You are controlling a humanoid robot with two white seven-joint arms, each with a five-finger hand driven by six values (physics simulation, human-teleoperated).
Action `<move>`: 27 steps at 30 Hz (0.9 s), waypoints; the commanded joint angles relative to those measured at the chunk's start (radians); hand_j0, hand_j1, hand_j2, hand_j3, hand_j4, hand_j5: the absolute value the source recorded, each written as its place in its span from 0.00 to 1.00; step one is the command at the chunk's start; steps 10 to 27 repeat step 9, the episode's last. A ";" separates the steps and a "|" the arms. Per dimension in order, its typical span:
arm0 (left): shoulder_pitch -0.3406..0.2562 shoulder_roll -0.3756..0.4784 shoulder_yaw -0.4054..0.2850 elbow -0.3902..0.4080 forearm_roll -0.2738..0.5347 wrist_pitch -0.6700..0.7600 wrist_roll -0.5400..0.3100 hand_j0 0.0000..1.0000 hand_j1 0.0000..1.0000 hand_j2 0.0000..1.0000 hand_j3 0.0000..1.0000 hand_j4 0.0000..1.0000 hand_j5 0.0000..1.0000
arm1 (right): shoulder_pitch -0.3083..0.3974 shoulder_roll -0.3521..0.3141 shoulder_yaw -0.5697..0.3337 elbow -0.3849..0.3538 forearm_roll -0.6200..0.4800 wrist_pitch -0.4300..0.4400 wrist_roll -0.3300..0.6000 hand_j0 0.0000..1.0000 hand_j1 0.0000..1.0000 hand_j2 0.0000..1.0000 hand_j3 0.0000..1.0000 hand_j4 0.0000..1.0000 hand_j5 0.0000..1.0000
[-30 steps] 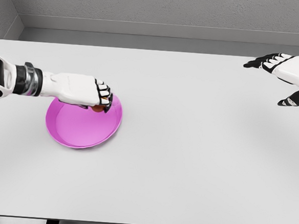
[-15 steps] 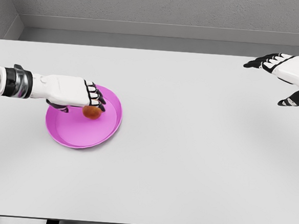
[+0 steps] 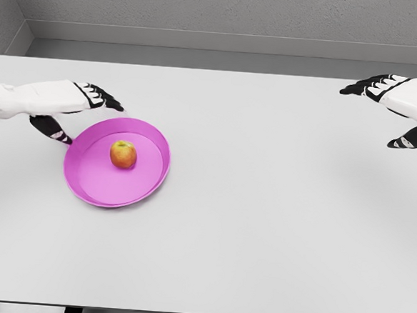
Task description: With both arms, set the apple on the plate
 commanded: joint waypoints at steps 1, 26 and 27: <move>0.006 0.008 0.026 0.052 0.023 0.002 0.000 1.00 1.00 1.00 1.00 1.00 1.00 | 0.000 -0.001 0.000 0.000 -0.003 0.002 0.000 1.00 1.00 1.00 1.00 1.00 1.00; 0.020 0.008 0.047 0.065 0.021 0.002 0.004 1.00 1.00 1.00 1.00 1.00 1.00 | 0.000 -0.001 0.000 0.001 -0.003 0.002 0.000 1.00 1.00 1.00 1.00 1.00 1.00; 0.020 0.008 0.047 0.065 0.021 0.002 0.004 1.00 1.00 1.00 1.00 1.00 1.00 | 0.000 -0.001 0.000 0.001 -0.003 0.002 0.000 1.00 1.00 1.00 1.00 1.00 1.00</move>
